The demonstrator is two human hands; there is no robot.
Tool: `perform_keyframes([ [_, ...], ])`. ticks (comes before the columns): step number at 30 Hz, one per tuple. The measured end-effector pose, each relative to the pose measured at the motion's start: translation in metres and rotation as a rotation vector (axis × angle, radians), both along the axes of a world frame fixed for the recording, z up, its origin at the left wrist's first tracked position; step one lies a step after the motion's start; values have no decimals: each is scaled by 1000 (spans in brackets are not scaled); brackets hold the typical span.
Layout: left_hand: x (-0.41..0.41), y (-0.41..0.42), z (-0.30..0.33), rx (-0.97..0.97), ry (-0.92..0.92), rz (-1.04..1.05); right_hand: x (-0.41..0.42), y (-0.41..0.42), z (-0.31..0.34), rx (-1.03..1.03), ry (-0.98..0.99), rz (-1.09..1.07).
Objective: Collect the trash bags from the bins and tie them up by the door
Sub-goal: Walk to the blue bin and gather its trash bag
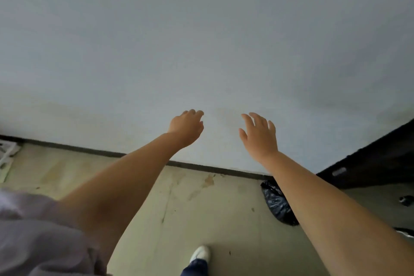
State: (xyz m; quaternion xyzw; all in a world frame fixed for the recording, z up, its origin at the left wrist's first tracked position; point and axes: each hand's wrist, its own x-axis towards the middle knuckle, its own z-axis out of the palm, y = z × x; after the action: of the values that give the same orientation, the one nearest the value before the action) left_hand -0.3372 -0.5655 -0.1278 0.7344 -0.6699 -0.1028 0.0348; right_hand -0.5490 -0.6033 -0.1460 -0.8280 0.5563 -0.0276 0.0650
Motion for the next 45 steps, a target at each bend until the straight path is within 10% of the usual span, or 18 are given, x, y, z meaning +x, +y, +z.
perform_keyframes([
  [28, 421, 614, 31, 73, -81, 1264, 610, 419, 37, 262, 135, 1185],
  [45, 746, 711, 16, 41, -23, 1491, 984, 512, 23, 135, 133, 1417],
])
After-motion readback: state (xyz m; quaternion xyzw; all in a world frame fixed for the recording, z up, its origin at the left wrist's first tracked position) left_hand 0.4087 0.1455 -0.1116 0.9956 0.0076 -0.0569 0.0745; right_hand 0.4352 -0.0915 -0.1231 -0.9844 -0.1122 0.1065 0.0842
